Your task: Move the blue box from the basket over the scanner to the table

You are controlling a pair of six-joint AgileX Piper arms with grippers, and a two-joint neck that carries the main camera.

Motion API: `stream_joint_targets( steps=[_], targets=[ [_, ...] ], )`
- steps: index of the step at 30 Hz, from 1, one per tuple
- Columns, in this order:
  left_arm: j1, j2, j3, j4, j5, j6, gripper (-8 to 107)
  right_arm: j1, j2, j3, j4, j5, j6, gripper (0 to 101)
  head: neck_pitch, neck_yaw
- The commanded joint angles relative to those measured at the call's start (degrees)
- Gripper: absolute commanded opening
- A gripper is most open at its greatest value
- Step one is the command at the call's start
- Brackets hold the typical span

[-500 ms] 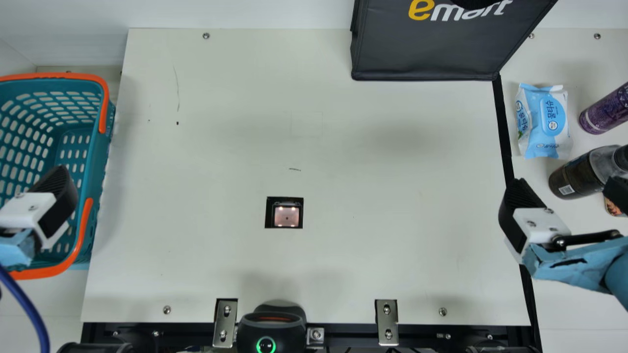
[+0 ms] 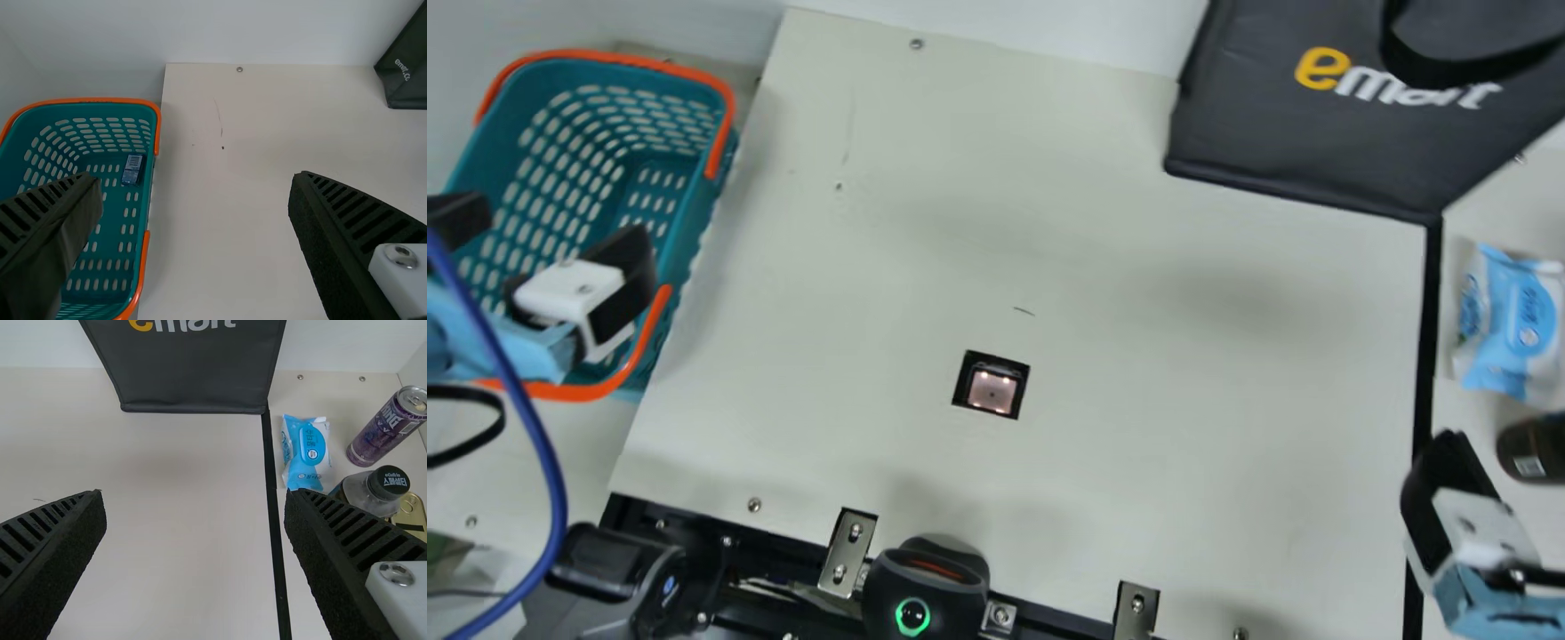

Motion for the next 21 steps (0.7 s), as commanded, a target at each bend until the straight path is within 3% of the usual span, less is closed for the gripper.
stream_joint_targets(
  steps=[1,14,21],
  targets=[
    [0.0,0.0,0.0,0.0,0.0,0.0,90,0.0,0.0,0.0,0.0,0.0,0.0,95,-1.7,4.1],
    [0.1,0.2,0.0,0.1,0.0,-0.3,90,0.0,0.0,0.0,0.0,0.0,0.0,95,-1.7,4.1],
    [5.4,4.4,-0.7,2.6,-0.6,-5.9,90,0.0,0.0,0.0,0.0,0.0,0.0,95,-1.7,4.1]
  ],
)
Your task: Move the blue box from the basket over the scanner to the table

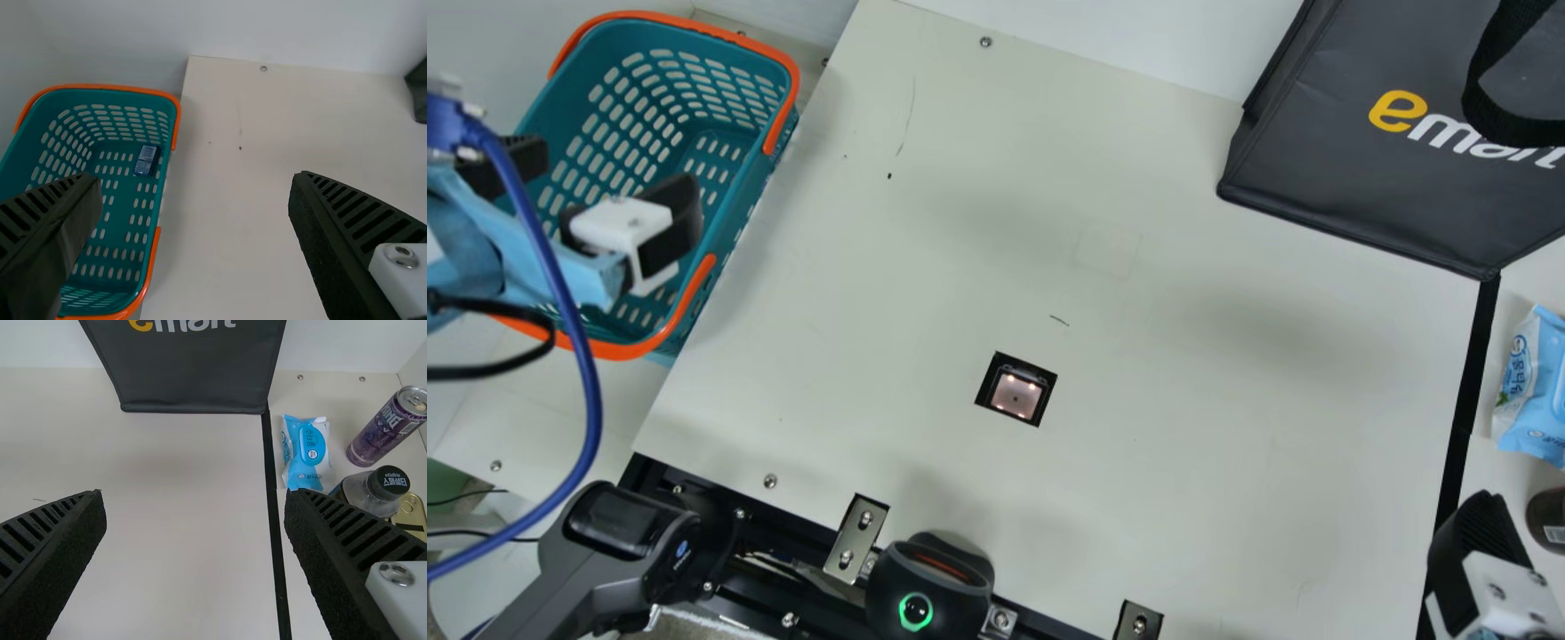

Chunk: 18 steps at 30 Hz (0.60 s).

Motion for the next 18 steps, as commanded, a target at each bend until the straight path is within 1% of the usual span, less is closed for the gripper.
stream_joint_targets(
  steps=[1,7,14,18],
  targets=[
    [2.9,2.0,-0.3,0.5,-0.1,-2.4,90,0.0,0.0,0.0,0.0,0.0,0.0,95,-1.7,0.1],
    [13.0,7.6,-1.6,0.1,-0.6,-4.5,90,0.0,0.0,0.0,0.0,0.0,0.0,95,-1.7,0.1],
    [26.0,14.6,-3.5,-3.2,-1.9,-1.1,90,0.0,0.0,0.0,0.0,0.0,0.0,95,-1.7,0.1],
    [31.5,18.3,-4.5,-4.1,-2.8,1.0,90,0.0,0.0,0.0,0.0,0.0,0.0,95,-1.7,0.1]
  ],
)
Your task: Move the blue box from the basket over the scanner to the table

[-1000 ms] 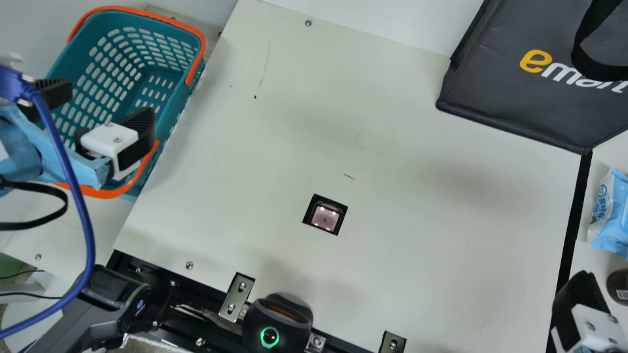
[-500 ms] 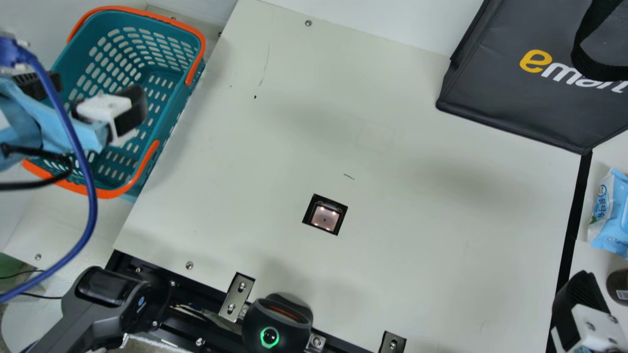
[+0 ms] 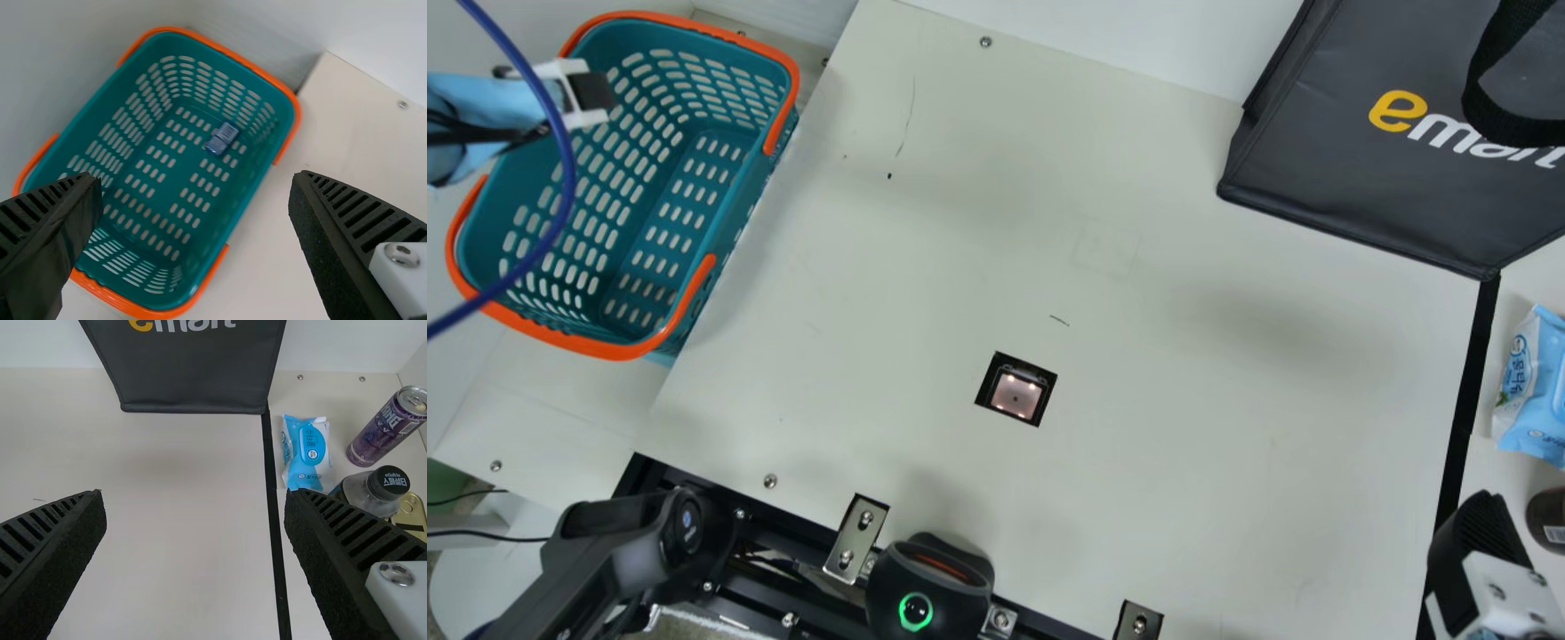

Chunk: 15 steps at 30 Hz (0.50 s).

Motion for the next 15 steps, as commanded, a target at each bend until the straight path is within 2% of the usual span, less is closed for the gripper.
stream_joint_targets(
  steps=[1,7,15],
  targets=[
    [4.9,2.5,-0.4,-0.2,-0.3,0.9,90,0.0,0.0,0.0,0.0,0.0,0.0,95,-1.7,0.1],
    [7.5,8.2,-1.0,-1.0,-1.2,1.0,90,0.0,0.0,0.0,0.0,0.0,0.0,95,-1.7,0.1],
    [5.8,16.0,-0.3,-0.9,-5.7,-2.3,90,0.0,0.0,0.0,0.0,0.1,0.0,95,-1.7,0.1]
  ],
)
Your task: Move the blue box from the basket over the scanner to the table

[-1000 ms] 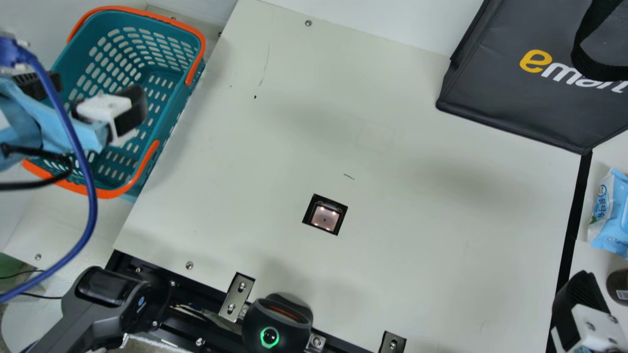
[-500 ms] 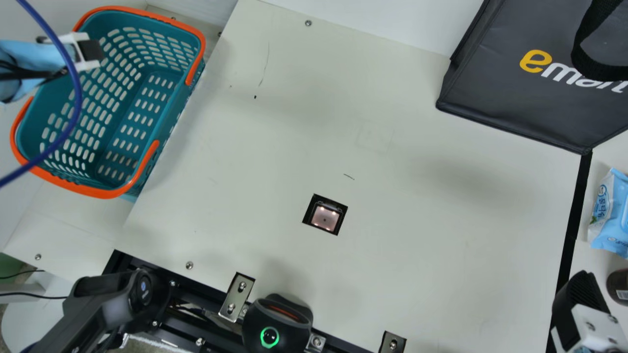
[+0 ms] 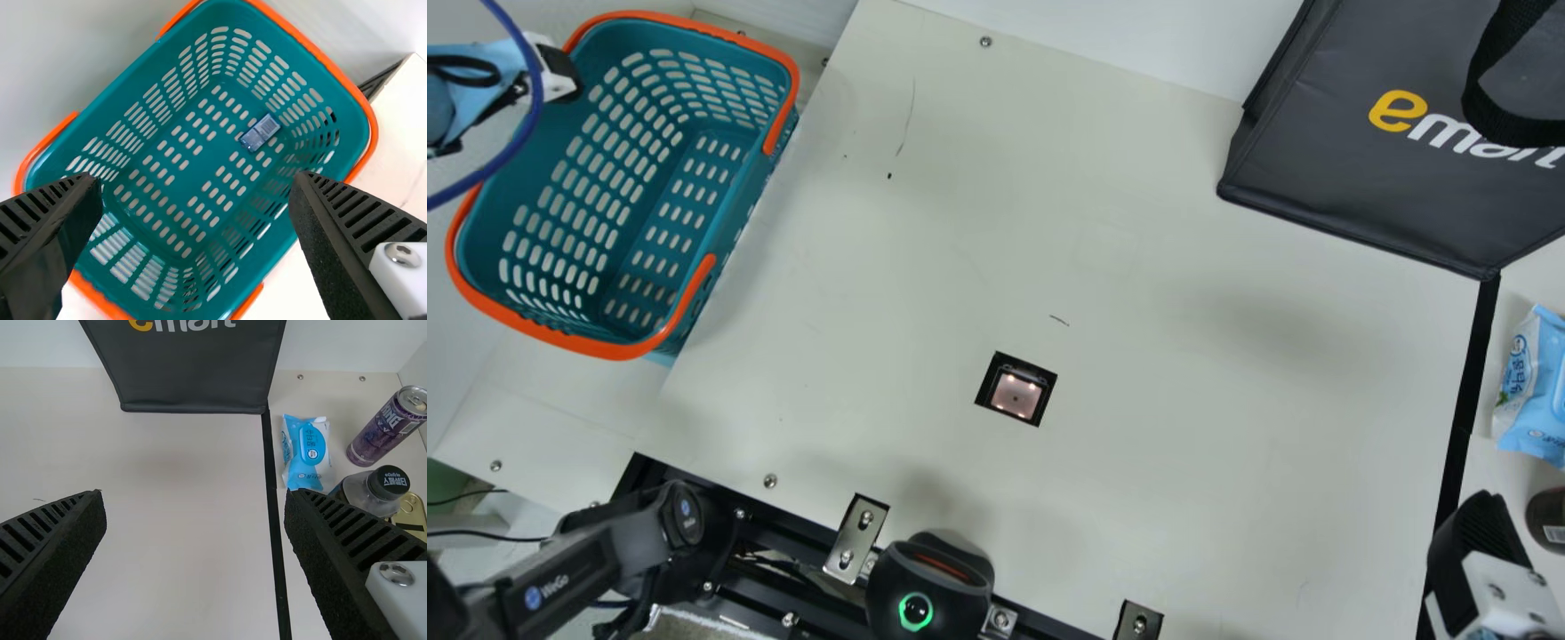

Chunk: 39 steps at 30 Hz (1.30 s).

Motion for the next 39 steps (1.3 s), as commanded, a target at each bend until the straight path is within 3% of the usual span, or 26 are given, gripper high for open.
stream_joint_targets(
  steps=[1,14,24,39],
  targets=[
    [-0.5,2.4,0.3,0.3,-1.6,-0.6,90,0.0,0.0,0.0,0.0,0.0,0.0,95,-1.7,0.2],
    [-3.5,16.8,2.0,0.9,-11.3,1.6,90,0.0,0.0,0.0,0.0,0.0,0.0,95,-1.7,0.2],
    [-4.3,27.8,1.0,-2.9,-16.8,8.6,90,0.0,0.0,0.0,0.0,0.0,0.0,95,-1.7,0.2],
    [-2.3,40.8,-4.0,-11.7,-17.2,37.7,90,0.0,0.0,0.0,0.0,-0.1,0.0,95,-1.7,0.2]
  ],
)
